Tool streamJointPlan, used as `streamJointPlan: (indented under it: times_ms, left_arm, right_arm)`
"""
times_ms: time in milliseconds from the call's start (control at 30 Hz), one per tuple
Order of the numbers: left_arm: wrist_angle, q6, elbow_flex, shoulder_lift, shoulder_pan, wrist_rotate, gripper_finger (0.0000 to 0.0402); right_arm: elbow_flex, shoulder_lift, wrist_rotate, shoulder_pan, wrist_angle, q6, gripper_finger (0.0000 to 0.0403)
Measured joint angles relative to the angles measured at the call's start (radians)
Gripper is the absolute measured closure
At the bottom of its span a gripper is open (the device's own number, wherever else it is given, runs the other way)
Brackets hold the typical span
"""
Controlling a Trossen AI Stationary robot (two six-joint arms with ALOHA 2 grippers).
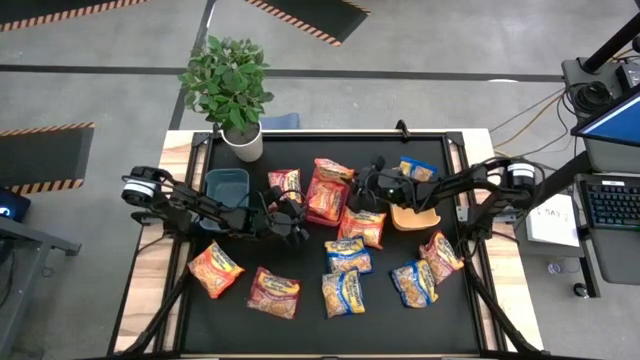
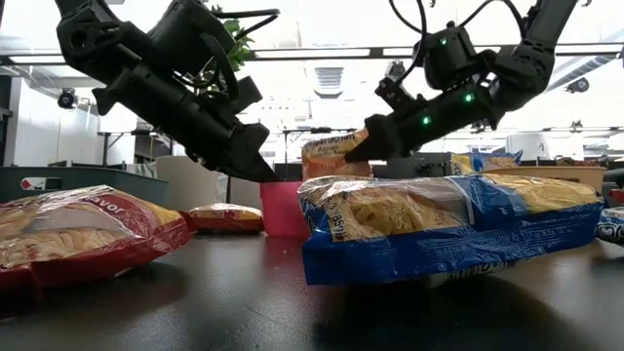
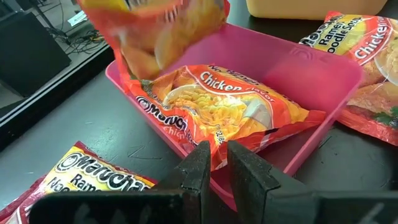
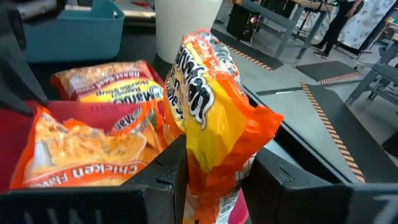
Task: Sort Maruchan noodles
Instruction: Put the orange noodle pack into the red bin
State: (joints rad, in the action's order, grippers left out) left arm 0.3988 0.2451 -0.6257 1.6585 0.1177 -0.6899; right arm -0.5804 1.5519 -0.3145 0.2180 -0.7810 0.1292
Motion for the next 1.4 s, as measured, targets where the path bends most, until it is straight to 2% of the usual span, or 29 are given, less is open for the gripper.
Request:
streamJointPlan:
  times_ms: [267,633,933,1133,1400]
  left_arm:
    - [0.005,0.000,0.001,0.001,0.000,0.007,0.0361]
    - [0.013,0.000,0.001,0.001,0.000,0.031,0.0361]
    - [0.014,0.000,0.001,0.001,0.000,0.030,0.0361]
    - [0.013,0.000,0.001,0.001,0.000,0.030,0.0361]
    - [0.013,0.000,0.001,0.001,0.001,0.029,0.0361]
  right_arm:
    - [-0.028,0.061,-0.003,-0.003,-0.016,-0.024,0.0287]
    - [-0.088,0.074,0.001,-0.004,-0.022,-0.006,0.0300]
    - [-0.103,0.187,-0.001,-0.003,-0.044,-0.020,0.0295]
    - [-0.103,0.194,0.000,-0.003,-0.045,-0.024,0.0263]
    - [-0.102,0.166,-0.003,-0.003,0.012,-0.031,0.0195]
